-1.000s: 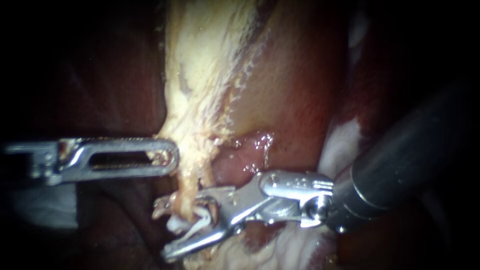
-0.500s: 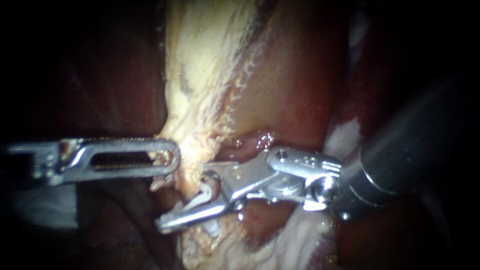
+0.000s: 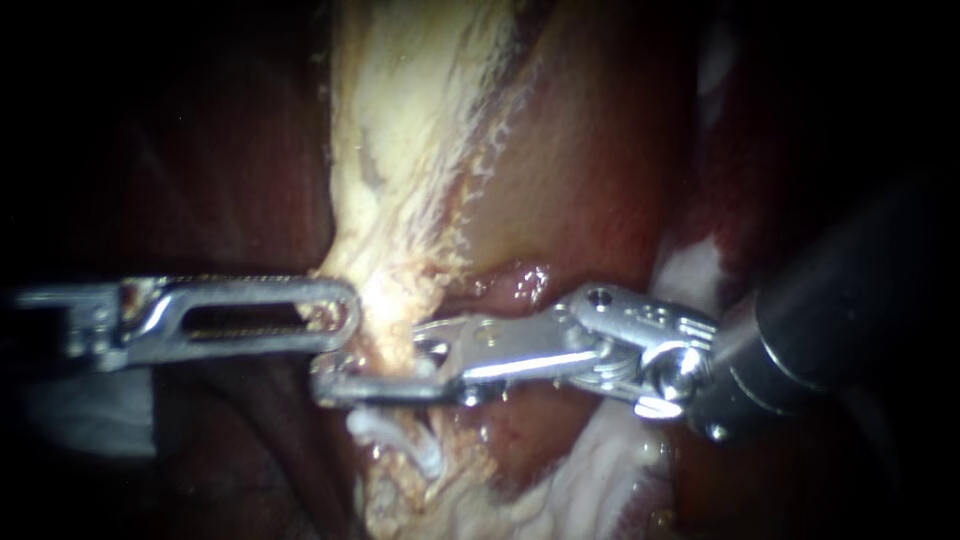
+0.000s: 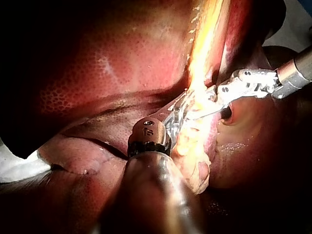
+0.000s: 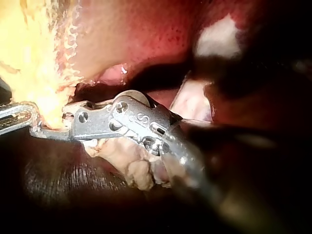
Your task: Clipping third clip left tube
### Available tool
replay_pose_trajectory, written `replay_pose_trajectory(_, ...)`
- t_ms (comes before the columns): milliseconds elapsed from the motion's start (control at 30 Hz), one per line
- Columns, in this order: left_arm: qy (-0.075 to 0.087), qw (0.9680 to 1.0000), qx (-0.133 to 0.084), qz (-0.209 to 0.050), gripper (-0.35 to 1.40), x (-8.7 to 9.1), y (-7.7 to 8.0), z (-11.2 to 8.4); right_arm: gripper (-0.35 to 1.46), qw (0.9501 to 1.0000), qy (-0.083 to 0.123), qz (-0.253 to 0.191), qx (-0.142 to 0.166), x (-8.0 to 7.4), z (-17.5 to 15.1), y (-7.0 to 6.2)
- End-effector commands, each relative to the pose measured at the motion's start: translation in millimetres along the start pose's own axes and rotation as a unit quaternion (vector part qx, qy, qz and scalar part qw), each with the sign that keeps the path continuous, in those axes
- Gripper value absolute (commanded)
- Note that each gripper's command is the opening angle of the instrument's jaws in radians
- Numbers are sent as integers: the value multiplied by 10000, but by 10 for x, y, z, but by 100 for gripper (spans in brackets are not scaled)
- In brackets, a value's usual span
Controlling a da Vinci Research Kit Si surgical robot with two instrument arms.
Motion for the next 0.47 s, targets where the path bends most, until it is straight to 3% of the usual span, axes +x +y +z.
replay_pose_trajectory(33, 2, 10000, 3, 2, -35, 0, 0, 0, -35, 10000, -73, -7, -5, -1, 1, 1)
replay_pose_trajectory(467, 3, 10000, 5, 4, -35, -1, 1, 1, -35, 9999, -139, -12, 54, -4, 2, 5)
